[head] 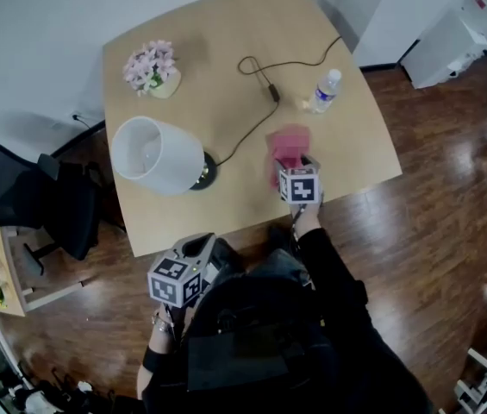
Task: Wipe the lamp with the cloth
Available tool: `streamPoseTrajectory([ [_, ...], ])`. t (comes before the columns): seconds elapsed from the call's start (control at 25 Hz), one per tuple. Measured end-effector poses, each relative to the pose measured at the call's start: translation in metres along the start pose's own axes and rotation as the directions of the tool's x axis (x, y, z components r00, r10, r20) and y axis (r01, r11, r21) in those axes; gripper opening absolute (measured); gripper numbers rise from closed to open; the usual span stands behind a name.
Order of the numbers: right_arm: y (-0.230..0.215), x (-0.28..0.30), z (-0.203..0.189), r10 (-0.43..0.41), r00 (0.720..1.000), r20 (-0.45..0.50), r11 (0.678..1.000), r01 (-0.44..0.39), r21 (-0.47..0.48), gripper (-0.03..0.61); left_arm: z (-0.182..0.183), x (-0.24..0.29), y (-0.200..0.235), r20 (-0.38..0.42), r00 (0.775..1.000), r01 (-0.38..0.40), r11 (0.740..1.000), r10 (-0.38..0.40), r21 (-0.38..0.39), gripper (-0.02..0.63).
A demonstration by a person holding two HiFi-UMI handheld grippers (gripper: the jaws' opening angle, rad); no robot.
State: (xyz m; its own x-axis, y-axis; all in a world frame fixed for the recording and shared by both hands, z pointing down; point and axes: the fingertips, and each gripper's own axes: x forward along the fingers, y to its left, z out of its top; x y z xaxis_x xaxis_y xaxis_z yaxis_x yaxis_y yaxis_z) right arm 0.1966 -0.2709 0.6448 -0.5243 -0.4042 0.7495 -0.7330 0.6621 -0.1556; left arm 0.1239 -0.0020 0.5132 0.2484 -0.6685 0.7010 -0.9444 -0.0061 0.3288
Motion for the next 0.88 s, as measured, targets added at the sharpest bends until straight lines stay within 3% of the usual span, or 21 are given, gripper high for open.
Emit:
streamPoseTrajectory([
  [0.2, -0.016, 0.034, -0.005, -0.091, 0.993, -0.081, 0.993, 0.084, -0.079, 0.334, -0.005, -0.009, 0.011, 0.004, 0.998, -0.067, 0.996, 0.067, -0.056, -0.008],
  [0.32, -0.017, 0.044, 0.000, -0.112, 0.991, -0.077, 0.985, 0.101, -0.139, 0.334, -0.008, -0.012, 0.014, 0.005, 0.996, -0.092, 0.992, 0.093, -0.086, -0.008],
  [0.88, -0.017, 0.055, 0.002, -0.087, 0.992, -0.090, 0.984, 0.072, -0.163, 0.339, -0.009, -0.011, 0.018, 0.018, 0.995, -0.099, 0.989, 0.102, -0.110, -0.008],
])
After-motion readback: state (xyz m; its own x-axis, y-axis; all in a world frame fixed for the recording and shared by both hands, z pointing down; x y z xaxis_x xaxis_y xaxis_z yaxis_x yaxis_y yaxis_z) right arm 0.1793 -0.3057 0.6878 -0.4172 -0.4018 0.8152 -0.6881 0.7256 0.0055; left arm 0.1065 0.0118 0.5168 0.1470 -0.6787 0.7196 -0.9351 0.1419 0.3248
